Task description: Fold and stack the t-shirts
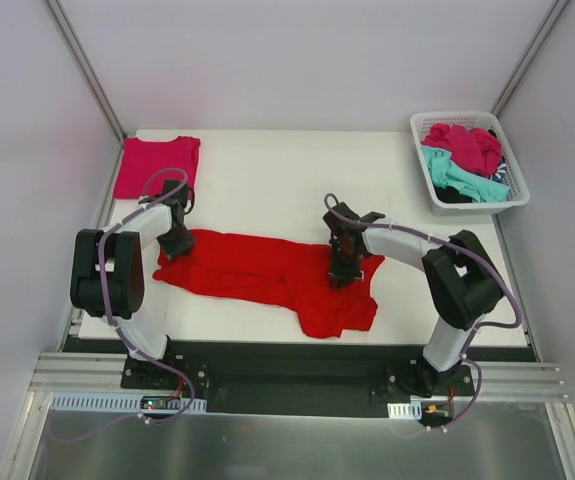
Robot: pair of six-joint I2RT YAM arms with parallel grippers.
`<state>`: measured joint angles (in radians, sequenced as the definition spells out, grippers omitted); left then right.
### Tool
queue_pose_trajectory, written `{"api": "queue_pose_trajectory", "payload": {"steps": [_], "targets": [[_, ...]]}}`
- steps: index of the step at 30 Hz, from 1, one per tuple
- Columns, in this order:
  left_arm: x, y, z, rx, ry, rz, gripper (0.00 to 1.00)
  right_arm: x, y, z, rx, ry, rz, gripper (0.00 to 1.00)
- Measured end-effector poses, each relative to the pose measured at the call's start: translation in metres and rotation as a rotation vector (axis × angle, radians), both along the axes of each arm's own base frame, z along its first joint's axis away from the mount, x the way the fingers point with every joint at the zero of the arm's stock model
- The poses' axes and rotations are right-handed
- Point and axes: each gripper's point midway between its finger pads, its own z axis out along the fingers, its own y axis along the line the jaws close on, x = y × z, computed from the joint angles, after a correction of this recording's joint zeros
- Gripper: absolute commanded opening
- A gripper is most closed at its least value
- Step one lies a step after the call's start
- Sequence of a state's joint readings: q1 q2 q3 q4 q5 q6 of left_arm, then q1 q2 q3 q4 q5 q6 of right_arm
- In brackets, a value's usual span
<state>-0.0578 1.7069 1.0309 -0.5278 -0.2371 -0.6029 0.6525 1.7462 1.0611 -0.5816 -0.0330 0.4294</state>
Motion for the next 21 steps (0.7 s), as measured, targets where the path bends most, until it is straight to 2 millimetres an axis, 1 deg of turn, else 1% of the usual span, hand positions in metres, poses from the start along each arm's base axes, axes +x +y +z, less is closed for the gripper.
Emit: {"api": "queue_pose_trajectory", "payload": {"steps": [3,6,10,12,14,16,19,20,21], "targets": [[-0.003,-0.001,-0.001,-0.008,-0.020,0.014,0.31,0.007,0.001,0.001,0.025,0.030,-0.009,0.22],[-0.006,-0.001,-0.001,-0.011,-0.037,0.025,0.32,0.018,0.002,0.002,0.040,0.039,-0.009,0.22],[-0.010,-0.001,-0.001,-0.014,-0.037,0.042,0.33,0.041,-0.002,0.003,0.050,0.026,-0.021,0.22],[-0.012,-0.002,-0.001,-0.017,-0.031,0.044,0.33,0.056,-0.007,0.004,0.053,0.018,-0.033,0.22],[-0.018,-0.004,-0.001,-0.027,-0.018,0.047,0.33,0.070,-0.011,0.004,0.058,0.017,-0.047,0.22],[-0.030,-0.009,0.000,-0.040,0.005,0.040,0.34,0.083,-0.014,0.005,0.061,0.012,-0.055,0.22],[-0.060,-0.019,0.003,-0.061,0.079,0.009,0.34,0.102,-0.019,0.006,0.061,0.010,-0.064,0.23],[-0.071,-0.024,0.006,-0.068,0.106,-0.005,0.33,0.111,-0.019,0.007,0.063,0.008,-0.064,0.23],[-0.076,-0.027,0.008,-0.073,0.119,-0.015,0.34,0.117,-0.018,0.007,0.068,0.007,-0.064,0.23]]}}
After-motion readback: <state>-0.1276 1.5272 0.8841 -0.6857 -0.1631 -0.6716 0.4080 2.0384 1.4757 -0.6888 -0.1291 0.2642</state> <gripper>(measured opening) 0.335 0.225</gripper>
